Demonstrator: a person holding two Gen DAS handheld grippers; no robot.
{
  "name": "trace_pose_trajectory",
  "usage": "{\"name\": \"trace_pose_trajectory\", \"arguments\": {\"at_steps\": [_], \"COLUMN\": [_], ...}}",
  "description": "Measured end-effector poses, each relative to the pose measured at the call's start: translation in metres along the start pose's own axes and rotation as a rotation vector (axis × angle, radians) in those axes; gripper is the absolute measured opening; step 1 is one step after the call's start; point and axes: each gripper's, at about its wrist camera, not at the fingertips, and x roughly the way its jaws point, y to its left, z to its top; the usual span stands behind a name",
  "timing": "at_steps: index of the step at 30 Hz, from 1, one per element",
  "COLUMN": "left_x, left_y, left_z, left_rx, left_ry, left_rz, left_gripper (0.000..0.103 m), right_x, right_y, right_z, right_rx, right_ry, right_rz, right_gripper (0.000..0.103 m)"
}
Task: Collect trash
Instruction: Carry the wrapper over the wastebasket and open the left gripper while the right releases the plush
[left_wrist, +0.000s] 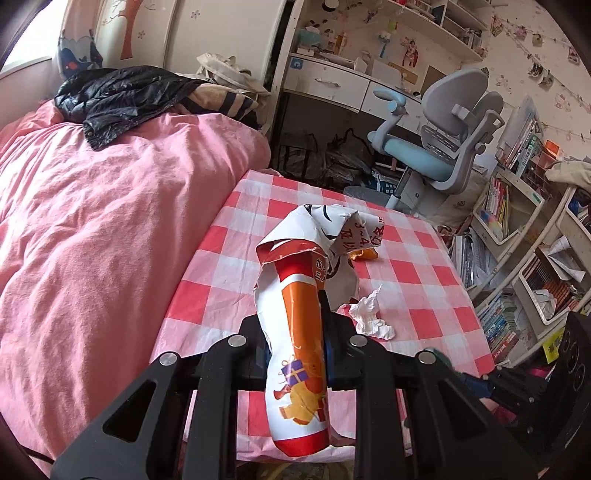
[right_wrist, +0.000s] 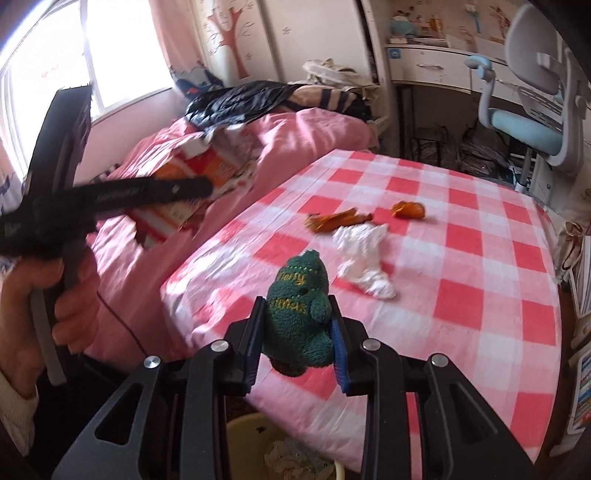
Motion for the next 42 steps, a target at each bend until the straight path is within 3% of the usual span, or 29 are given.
{"name": "trace_pose_trajectory", "arguments": {"at_steps": [10,13,18,22,29,32,34,36,38,42], "left_x": [-0.014,-0.017,-0.02,-0.019,-0.018,-0.019,-0.021,-0.027,-0.035,-0.062], "left_y": [-0.008,-0.011,-0.019,-0.024,-0.035,-0.033,-0.032,-0.031,-0.028,-0.024], "left_z": [-0.008,-0.013,-0.033,-0.06,-0.118,-0.146,-0.16,-0.165,-0.16,-0.122], "left_rx": [0.039,0.049,0.061,0.045,0.032,0.005,-0.009,-0.027,-0.041,-0.039], "left_ry": [-0.027,-0.025,0.012,0.081,0.243,0.336,0.378,0.388,0.347,0.164], "left_rz": [0.025,0.024,0.018,0.011,-0.006,-0.028,-0.036,-0.049,-0.039,0.042], "left_gripper": [0.02,0.02,0.02,0.02,0.023,0.035,0.054,0.066,0.076,0.089], "right_x": [0.005,0.011,0.015,-0.002,-0.036,-0.044,-0.046,-0.046,-0.05,-0.065], "right_y": [0.039,0.051,0.056,0.029,-0.023,-0.024,-0.022,-0.02,-0.019,-0.026], "right_z": [-0.041,-0.058,-0.084,-0.078,-0.063,-0.057,-0.05,-0.04,-0.027,0.003], "right_rx": [-0.083,-0.111,-0.121,-0.02,0.244,0.251,0.237,0.216,0.175,0.119], "right_ry": [0.116,0.192,0.277,0.205,0.048,0.02,0.008,-0.002,-0.029,-0.134], "right_rz": [0.061,0.078,0.019,-0.09,-0.183,-0.189,-0.191,-0.197,-0.223,-0.299], "right_gripper": [0.033,0.035,0.056,0.074,0.083,0.084,0.087,0.089,0.089,0.094]}}
